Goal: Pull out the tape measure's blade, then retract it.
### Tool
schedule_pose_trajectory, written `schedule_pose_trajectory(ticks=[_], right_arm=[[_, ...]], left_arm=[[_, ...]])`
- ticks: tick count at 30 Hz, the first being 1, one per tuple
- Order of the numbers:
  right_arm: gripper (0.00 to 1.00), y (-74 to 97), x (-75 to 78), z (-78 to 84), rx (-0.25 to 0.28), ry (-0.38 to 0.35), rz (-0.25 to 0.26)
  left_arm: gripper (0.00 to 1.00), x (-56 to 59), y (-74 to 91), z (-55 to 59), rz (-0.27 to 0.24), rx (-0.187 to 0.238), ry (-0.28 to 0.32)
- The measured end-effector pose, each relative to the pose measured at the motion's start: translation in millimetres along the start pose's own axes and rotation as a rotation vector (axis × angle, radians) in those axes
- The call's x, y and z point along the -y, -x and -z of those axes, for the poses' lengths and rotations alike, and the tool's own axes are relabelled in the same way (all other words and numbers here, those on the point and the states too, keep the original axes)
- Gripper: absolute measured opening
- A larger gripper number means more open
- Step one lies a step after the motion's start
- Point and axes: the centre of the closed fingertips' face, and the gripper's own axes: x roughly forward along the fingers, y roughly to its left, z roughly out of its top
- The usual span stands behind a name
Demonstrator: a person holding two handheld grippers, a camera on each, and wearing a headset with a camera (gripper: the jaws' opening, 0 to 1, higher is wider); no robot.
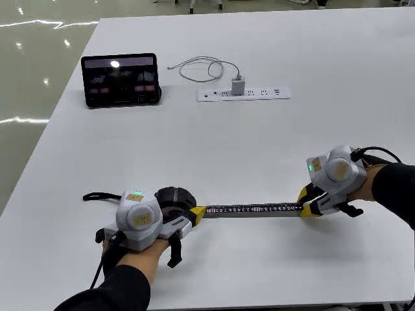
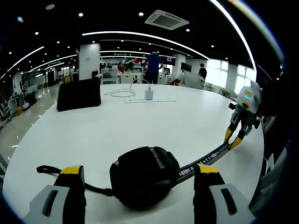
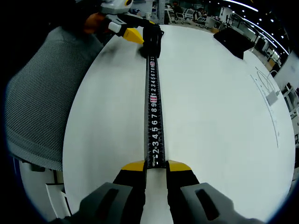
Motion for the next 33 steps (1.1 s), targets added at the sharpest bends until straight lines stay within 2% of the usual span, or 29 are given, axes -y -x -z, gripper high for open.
schedule_pose_trajectory(ticks=[3,4,8,10,12,14,17,18,22,24,27,28,33], right_arm=[[0.12,0.2,-0.9,-0.4,-0.001,-0.009,-0.002],[0.11,0.2,-0.9,-0.3,-0.005,-0.033,0.004],[0.11,-1.4,0.4,0.5,-0.022,-0.032,0.022],[0.11,-1.8,1.5,0.8,-0.029,-0.051,0.031],[0.11,-2.5,2.8,2.0,-0.034,-0.073,0.041],[0.11,-2.7,4.2,2.2,-0.044,-0.082,0.043],[0.11,-3.3,4.7,1.7,-0.060,-0.091,0.046],[0.11,-3.4,4.6,1.9,-0.063,-0.094,0.047],[0.11,-3.8,5.4,3.0,-0.068,-0.096,0.051],[0.11,-4.0,5.7,3.2,-0.068,-0.100,0.053],[0.11,-4.7,6.4,3.9,-0.065,-0.103,0.050],[0.11,-4.7,6.5,3.9,-0.064,-0.104,0.048],[0.11,-5.0,6.0,3.7,-0.059,-0.110,0.043]], left_arm=[[0.90,-1.0,-1.0,1.5,-0.002,-0.007,0.030],[0.89,-1.2,-1.8,1.6,-0.003,-0.011,0.042],[0.84,-1.3,-4.8,-0.2,-0.014,-0.009,0.056],[0.82,0.5,-6.1,0.8,-0.014,-0.010,0.071],[0.77,7.2,-7.6,4.1,-0.004,-0.024,0.080],[0.75,10.5,-8.1,0.5,-0.004,-0.020,0.078],[0.72,5.4,-12.1,-5.5,-0.028,-0.017,0.102],[0.72,1.9,-12.9,-4.5,-0.049,-0.025,0.088],[0.70,0.1,-15.5,3.4,-0.056,-0.050,0.097],[0.70,-1.4,-15.5,3.6,-0.058,-0.051,0.101],[0.66,4.5,-15.7,4.1,-0.032,-0.067,0.116],[0.64,3.8,-15.1,6.6,-0.046,-0.085,0.117],[0.63,5.4,-17.7,6.1,-0.054,-0.079,0.078]])
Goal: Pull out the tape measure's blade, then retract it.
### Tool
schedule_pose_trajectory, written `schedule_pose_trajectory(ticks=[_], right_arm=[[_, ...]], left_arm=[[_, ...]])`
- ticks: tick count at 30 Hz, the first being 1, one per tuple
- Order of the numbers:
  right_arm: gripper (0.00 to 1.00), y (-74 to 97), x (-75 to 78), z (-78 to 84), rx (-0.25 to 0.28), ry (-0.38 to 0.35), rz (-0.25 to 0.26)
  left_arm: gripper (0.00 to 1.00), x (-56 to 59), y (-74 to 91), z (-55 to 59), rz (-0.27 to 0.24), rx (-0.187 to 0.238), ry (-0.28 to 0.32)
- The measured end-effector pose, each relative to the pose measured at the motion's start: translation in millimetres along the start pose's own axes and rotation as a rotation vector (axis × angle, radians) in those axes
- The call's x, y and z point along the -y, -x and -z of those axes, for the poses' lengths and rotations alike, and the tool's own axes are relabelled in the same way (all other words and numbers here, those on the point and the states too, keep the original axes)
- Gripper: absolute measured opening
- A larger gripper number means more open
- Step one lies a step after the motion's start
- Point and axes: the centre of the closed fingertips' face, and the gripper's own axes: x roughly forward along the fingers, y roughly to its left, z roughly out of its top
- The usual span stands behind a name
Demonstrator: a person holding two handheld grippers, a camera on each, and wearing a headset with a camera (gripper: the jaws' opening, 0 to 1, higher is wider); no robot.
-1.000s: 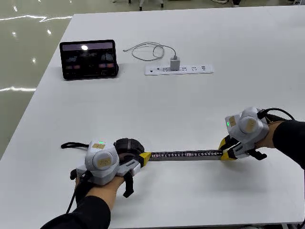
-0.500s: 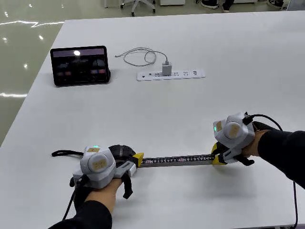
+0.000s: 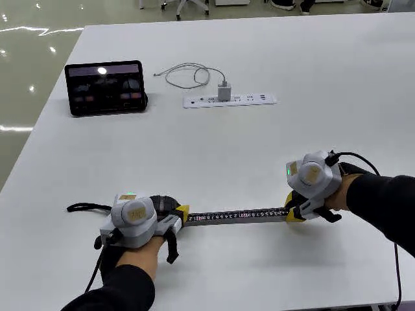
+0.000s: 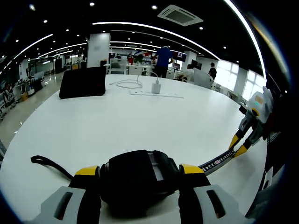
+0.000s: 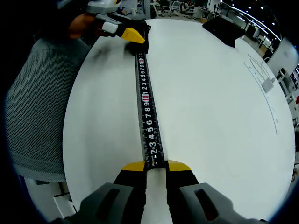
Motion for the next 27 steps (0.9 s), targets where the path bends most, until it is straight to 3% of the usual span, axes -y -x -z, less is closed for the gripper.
schedule_pose_trajectory(ticks=[3,27], right_arm=[[0.11,-0.1,0.0,-0.1,0.005,0.005,0.002],[0.11,-3.5,-0.8,-11.0,0.033,-0.022,0.026]], left_arm=[[0.62,-0.2,-1.1,-0.2,-0.006,-0.008,-0.025],[0.62,-1.7,0.4,0.4,0.001,-0.005,-0.025]])
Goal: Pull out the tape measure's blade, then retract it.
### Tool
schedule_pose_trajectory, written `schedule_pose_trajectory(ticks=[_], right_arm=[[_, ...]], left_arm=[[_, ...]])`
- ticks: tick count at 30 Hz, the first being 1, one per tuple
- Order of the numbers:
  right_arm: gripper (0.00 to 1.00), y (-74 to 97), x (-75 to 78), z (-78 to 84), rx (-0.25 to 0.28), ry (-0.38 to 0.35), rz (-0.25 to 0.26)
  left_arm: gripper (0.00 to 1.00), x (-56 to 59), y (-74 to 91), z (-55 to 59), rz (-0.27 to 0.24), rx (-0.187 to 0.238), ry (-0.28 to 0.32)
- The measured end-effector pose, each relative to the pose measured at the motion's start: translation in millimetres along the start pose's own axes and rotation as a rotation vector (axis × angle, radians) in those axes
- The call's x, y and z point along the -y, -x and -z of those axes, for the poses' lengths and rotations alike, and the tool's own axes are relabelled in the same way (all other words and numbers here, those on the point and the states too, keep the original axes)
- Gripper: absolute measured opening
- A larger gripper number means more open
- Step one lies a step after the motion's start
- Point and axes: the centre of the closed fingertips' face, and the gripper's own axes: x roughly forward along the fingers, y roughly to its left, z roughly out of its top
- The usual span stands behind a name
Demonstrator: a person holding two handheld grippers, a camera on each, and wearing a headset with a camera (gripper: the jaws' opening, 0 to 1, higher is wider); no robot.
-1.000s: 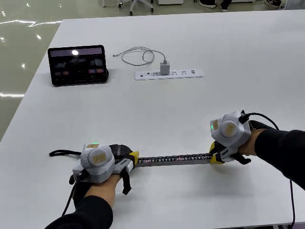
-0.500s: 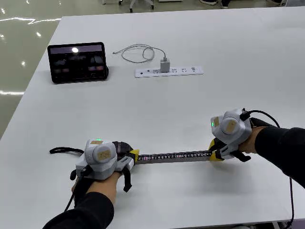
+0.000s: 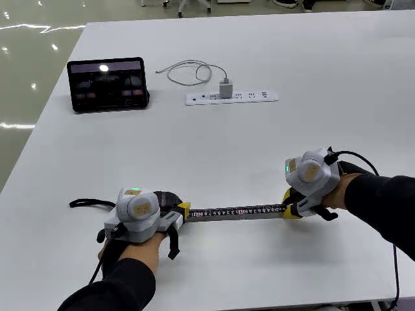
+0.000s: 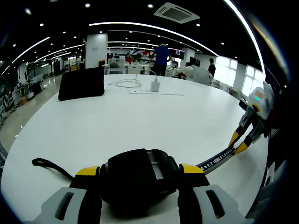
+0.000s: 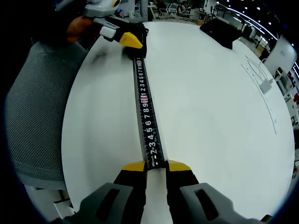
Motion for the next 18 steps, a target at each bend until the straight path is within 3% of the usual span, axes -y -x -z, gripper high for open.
schedule_pose_trajectory(ticks=[18], right_arm=[[0.11,-7.5,-5.4,-18.4,0.029,-0.004,0.005]], left_arm=[[0.62,0.1,0.3,0.8,0.010,0.001,-0.004]])
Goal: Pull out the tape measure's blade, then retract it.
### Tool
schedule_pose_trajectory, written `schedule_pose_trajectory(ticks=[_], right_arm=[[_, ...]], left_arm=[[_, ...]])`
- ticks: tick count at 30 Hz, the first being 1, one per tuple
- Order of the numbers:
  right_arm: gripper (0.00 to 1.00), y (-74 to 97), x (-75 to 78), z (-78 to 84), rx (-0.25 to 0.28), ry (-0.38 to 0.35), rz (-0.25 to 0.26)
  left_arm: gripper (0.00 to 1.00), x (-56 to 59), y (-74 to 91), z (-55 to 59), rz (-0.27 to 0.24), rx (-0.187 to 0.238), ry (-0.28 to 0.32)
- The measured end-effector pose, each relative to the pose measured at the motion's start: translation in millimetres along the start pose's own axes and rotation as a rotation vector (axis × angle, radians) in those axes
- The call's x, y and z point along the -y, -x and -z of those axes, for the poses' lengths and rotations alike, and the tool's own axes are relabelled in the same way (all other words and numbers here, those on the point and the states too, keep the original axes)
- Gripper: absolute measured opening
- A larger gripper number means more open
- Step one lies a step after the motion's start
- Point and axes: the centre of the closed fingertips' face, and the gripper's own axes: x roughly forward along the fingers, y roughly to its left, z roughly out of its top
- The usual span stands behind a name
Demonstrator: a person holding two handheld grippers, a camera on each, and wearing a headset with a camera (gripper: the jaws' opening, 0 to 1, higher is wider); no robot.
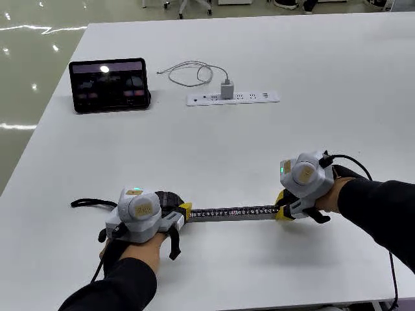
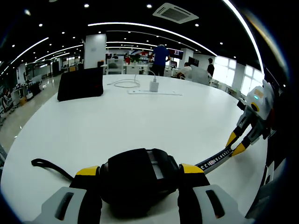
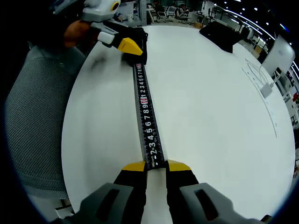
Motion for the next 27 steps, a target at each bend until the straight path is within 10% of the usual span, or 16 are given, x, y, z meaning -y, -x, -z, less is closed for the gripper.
schedule_pose_trajectory(ticks=[27], right_arm=[[0.10,-8.9,-2.0,-19.2,0.021,0.013,-0.011]], left_arm=[[0.62,0.6,-0.5,0.7,0.000,-0.007,-0.006]])
